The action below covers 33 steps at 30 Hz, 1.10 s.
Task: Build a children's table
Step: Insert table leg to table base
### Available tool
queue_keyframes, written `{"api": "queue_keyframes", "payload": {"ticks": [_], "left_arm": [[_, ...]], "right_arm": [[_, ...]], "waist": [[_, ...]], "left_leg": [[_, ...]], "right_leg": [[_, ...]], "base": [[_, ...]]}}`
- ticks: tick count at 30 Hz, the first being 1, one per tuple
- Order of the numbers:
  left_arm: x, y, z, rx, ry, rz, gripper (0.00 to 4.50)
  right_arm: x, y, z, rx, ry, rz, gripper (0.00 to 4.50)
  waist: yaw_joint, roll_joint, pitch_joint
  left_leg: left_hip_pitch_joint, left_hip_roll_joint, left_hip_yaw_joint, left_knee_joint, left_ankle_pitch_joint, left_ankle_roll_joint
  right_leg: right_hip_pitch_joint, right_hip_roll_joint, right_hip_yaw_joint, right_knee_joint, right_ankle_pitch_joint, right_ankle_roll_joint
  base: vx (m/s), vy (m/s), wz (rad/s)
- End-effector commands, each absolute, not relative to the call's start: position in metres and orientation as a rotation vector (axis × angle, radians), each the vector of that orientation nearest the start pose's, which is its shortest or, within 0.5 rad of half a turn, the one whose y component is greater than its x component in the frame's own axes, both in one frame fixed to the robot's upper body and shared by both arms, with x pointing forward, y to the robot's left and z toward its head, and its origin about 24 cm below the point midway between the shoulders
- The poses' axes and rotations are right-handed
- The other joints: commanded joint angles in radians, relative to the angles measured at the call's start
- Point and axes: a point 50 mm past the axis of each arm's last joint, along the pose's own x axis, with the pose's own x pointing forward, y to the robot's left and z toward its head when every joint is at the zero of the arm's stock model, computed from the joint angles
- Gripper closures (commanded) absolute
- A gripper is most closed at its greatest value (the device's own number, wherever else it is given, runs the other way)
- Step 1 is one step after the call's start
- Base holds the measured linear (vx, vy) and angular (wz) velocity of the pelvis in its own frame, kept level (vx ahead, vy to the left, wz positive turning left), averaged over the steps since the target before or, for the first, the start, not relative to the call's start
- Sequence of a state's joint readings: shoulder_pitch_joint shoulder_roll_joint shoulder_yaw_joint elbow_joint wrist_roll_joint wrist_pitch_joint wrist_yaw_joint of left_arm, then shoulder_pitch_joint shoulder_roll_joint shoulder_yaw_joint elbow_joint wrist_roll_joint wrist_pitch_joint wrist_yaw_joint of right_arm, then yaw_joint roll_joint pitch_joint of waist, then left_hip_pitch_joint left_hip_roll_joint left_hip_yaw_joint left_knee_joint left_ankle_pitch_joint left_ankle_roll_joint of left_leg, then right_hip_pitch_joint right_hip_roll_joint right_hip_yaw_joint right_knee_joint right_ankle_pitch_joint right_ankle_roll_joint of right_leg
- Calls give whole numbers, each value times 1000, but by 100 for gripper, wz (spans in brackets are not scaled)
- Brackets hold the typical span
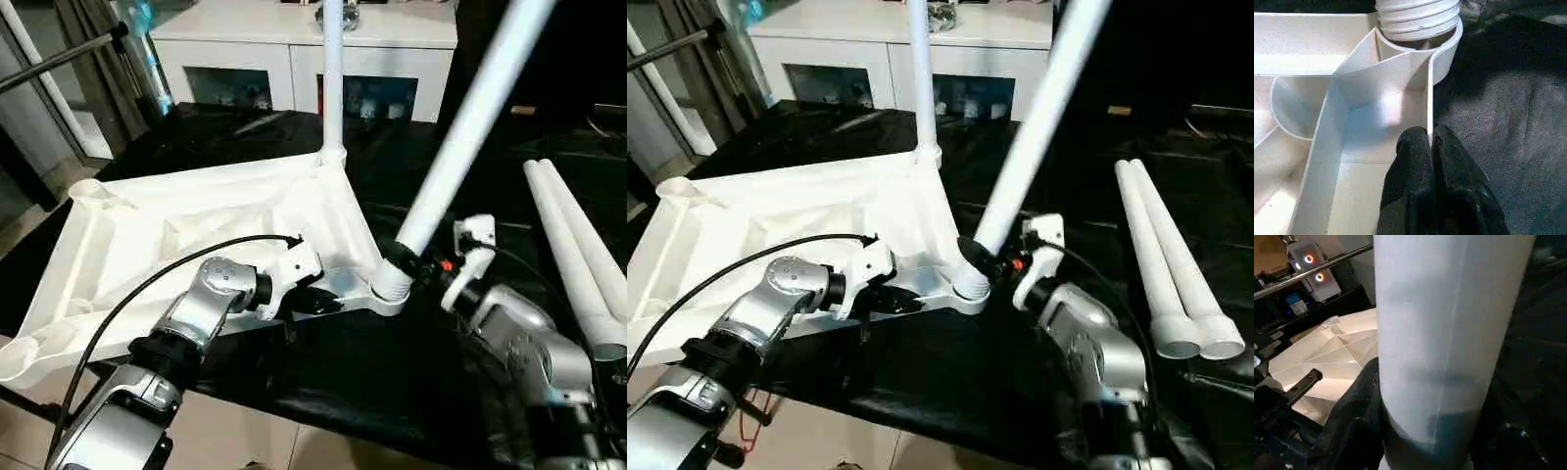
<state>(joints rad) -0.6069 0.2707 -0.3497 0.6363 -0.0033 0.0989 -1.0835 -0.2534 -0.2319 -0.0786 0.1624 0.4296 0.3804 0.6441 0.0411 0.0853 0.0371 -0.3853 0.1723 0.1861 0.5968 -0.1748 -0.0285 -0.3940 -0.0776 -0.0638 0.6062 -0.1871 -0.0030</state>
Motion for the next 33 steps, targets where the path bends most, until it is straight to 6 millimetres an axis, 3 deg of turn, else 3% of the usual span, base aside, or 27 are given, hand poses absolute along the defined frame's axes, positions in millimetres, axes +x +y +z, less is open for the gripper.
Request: {"api": "queue_keyframes", "payload": {"ticks": [1,3,5,7,14,15,17,18,19,21,22,23,24,25,26,30,33], "left_arm": [[323,105,47,358,390,-1254,450],[325,105,47,362,385,-1244,450],[326,104,47,363,382,-1236,450],[327,104,47,361,379,-1227,450],[329,105,48,362,374,-1214,450],[329,105,48,366,374,-1212,450],[328,105,47,376,374,-1212,450],[328,105,47,376,374,-1212,450],[327,105,47,373,374,-1215,450],[325,105,45,370,378,-1221,450],[323,105,44,369,383,-1227,450],[323,105,43,370,384,-1228,450],[323,105,43,370,386,-1230,450],[322,105,43,370,387,-1232,450],[321,105,43,366,384,-1233,450],[320,104,43,358,384,-1242,450],[318,101,45,369,382,-1283,450]], "right_arm": [[276,-171,25,247,345,592,263],[273,-168,26,200,331,598,263],[270,-165,26,190,320,596,263],[268,-163,25,194,308,585,263],[267,-158,23,160,306,581,263],[268,-156,22,136,315,592,263],[270,-152,22,41,346,642,263],[270,-152,22,41,346,642,264],[272,-149,23,10,354,667,264],[274,-145,24,-13,365,697,264],[275,-143,24,-31,373,719,264],[276,-142,24,-39,376,727,264],[277,-142,24,-55,382,743,264],[277,-141,25,-72,390,769,264],[277,-140,26,-71,399,801,264],[278,-139,25,-81,419,868,264],[285,-142,26,-100,427,913,264]], "waist": [[1,-5,-51],[-1,0,-48],[-5,-9,-47],[-7,-4,-46],[-12,-1,-44],[-10,-7,-44],[-12,-7,-42],[-11,-16,-41],[-12,-14,-40],[-13,-17,-37],[-15,-28,-37],[-14,-24,-37],[-16,-29,-36],[-18,-25,-34],[-21,-43,-34],[-15,-34,-33],[-15,-37,-36]], "left_leg": [[19,52,-29,-79,-319,8],[21,52,-31,-82,-344,4],[22,52,-33,-85,-363,-3],[25,52,-34,-86,-394,-9],[24,54,-37,-92,-423,-17],[25,53,-38,-92,-419,-14],[26,55,-38,-93,-429,-17],[24,54,-38,-92,-417,-16],[28,54,-36,-92,-425,-17],[26,54,-40,-94,-433,-17],[26,54,-40,-94,-443,-18],[26,54,-42,-94,-443,-18],[27,54,-41,-95,-447,-17],[30,54,-42,-95,-467,-23],[28,55,-41,-95,-467,-21],[32,56,-41,-95,-458,-17],[30,54,-38,-93,-440,-7]], "right_leg": [[37,-72,43,-95,-318,-189],[36,-73,43,-98,-356,-179],[35,-71,43,-101,-379,-170],[31,-74,44,-104,-412,-165],[31,-75,43,-105,-402,-167],[31,-77,44,-105,-414,-165],[28,-76,44,-108,-441,-156],[31,-77,44,-107,-455,-150],[25,-78,45,-111,-481,-143],[27,-81,45,-115,-522,-130],[25,-80,44,-118,-537,-120],[26,-81,44,-116,-540,-119],[24,-80,45,-119,-546,-117],[21,-81,44,-121,-563,-113],[21,-80,44,-123,-569,-110],[18,-82,48,-124,-571,-110],[23,-81,48,-120,-530,-132]], "base": [[0,0,0],[0,0,0],[0,0,0],[0,0,0],[0,0,0],[0,0,0],[0,0,0],[0,0,0],[0,0,0],[0,0,0],[0,0,0],[0,0,0],[0,0,0],[0,0,0],[0,0,0],[0,0,0],[0,0,0]]}}
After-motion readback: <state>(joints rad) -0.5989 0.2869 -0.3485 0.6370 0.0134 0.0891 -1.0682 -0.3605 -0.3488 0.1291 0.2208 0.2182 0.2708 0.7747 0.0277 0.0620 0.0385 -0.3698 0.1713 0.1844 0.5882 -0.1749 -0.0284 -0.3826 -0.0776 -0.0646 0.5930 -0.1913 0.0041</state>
